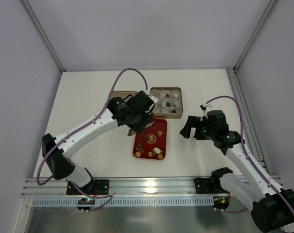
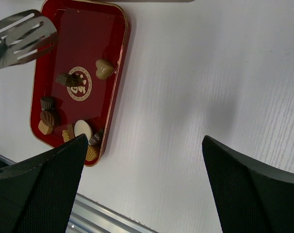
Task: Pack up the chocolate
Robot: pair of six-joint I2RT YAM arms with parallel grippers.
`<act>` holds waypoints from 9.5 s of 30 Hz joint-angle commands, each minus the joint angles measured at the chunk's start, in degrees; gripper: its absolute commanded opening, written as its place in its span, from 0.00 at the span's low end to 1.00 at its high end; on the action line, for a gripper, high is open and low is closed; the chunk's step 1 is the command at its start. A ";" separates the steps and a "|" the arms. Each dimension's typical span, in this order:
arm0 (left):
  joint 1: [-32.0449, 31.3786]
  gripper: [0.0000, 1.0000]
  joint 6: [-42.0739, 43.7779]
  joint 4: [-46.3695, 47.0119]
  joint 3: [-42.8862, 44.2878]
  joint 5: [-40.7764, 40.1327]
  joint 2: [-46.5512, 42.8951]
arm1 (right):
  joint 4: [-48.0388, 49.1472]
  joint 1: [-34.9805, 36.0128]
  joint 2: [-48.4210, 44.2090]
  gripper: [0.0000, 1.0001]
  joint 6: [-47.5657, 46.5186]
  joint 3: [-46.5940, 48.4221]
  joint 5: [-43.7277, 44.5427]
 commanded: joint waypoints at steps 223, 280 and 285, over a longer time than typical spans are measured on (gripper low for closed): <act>59.26 0.70 -8.89 27.41 -24.78 -6.66 11.14 | 8.10 -1.57 5.09 1.00 1.90 4.03 0.12; 49.86 0.27 1.48 27.58 8.79 16.36 37.24 | 9.86 -1.57 20.02 1.00 2.34 20.19 -3.48; 49.86 0.00 1.39 27.50 8.53 17.16 37.77 | 12.14 -1.40 22.21 1.00 2.96 20.28 -4.88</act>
